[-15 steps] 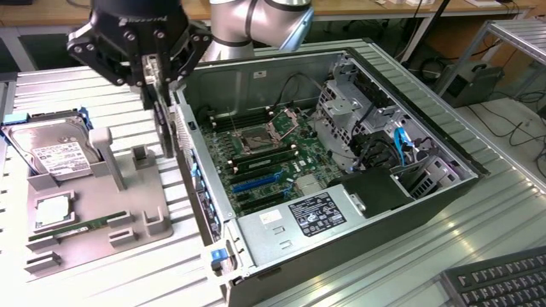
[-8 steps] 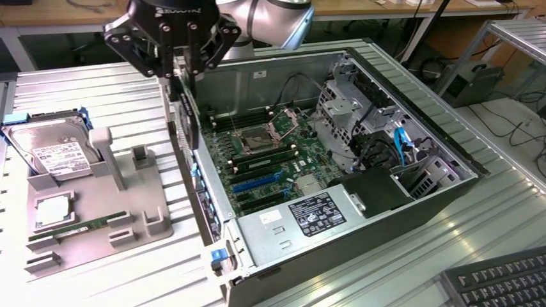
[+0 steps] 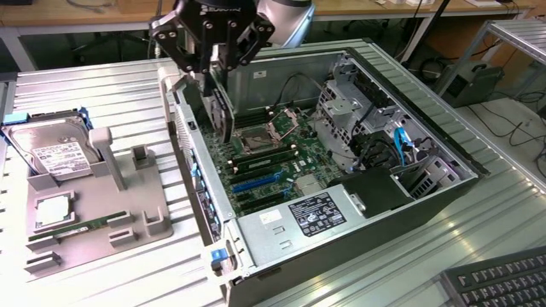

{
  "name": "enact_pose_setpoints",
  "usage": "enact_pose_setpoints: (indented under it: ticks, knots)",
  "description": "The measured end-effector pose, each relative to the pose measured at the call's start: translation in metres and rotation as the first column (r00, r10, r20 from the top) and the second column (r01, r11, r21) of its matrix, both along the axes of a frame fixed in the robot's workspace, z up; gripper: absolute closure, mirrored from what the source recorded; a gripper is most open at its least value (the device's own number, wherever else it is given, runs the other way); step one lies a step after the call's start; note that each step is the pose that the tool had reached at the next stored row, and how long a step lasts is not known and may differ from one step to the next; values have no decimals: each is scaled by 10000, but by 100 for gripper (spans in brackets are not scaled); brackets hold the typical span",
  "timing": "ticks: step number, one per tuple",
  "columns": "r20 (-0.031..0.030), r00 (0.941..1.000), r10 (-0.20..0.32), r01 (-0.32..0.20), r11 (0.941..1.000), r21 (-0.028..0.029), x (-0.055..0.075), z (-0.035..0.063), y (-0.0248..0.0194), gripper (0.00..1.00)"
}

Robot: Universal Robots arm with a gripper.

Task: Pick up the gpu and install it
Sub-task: 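Pick up the gpu and move the gpu toward the slot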

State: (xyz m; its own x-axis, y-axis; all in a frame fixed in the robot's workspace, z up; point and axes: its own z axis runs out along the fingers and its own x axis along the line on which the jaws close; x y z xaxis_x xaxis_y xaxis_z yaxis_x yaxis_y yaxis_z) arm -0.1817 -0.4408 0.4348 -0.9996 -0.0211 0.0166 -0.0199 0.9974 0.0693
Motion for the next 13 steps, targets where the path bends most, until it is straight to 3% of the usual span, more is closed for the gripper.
enact_pose_setpoints:
  ticks: [13]
  knots:
    - [-85,10000,2,-2,10000,-1,609,-156,0,74]
